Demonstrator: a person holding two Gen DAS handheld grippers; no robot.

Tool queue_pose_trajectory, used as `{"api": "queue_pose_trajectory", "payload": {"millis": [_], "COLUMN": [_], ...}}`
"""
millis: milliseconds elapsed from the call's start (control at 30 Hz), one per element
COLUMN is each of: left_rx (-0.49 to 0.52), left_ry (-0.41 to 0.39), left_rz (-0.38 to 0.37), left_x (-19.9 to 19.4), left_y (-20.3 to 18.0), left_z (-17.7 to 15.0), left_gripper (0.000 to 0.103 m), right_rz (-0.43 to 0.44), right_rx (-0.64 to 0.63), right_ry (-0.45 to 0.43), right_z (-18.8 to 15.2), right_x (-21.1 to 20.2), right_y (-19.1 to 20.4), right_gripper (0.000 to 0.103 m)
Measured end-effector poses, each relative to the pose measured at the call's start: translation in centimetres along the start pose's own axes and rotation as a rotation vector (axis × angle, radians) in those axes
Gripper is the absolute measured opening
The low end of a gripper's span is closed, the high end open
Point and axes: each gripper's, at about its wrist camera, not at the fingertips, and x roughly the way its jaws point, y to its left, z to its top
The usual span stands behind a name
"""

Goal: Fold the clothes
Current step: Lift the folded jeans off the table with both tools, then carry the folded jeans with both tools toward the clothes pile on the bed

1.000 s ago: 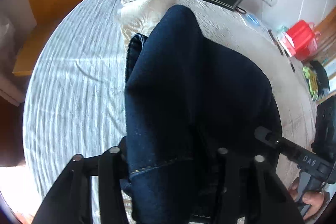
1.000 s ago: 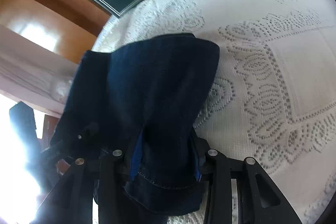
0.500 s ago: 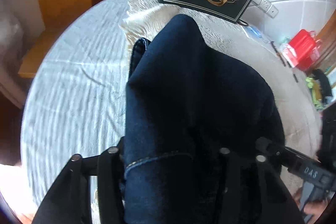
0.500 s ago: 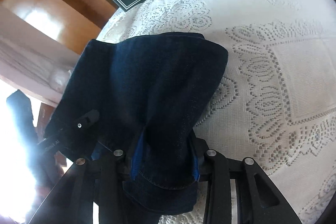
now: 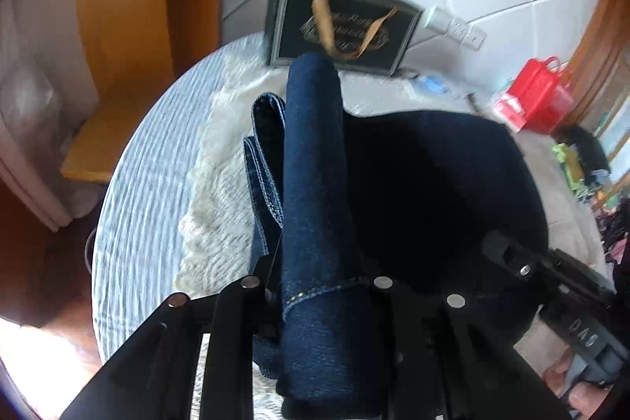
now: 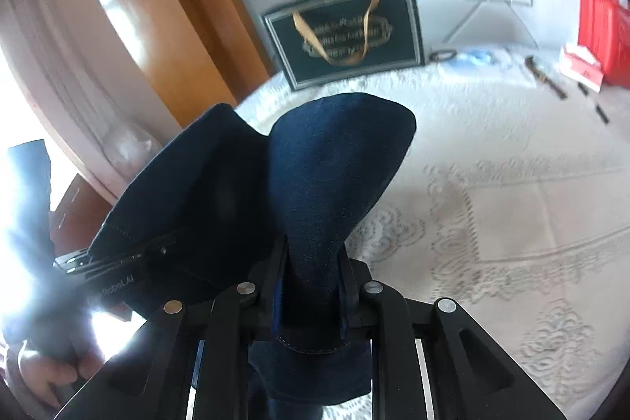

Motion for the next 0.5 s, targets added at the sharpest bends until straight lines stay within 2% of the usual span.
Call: {"api": "queue_pose_trajectory", "payload": {"millis": [233,500], "left_rx": [0.054,0.089], "left_ry": [-0.082,-0.146], "left_rz": [-0.055,-0.081], "left_x": [-2.3,-3.8], "left_y": [-5.8,-14.1], "left_z": [2.4,2.7], "left_gripper": [0.021,0.021], "right_rz": [-0.065,-0.1], "right_rx": [-0.01,-0.007], "right_ry": [-0.092,-0.175], "right_z": [1.6,3.0], "right_x": [-6.2,-12.6], "right_y": [-2.0,-7.7], "right_gripper": [0.019,0.019]}}
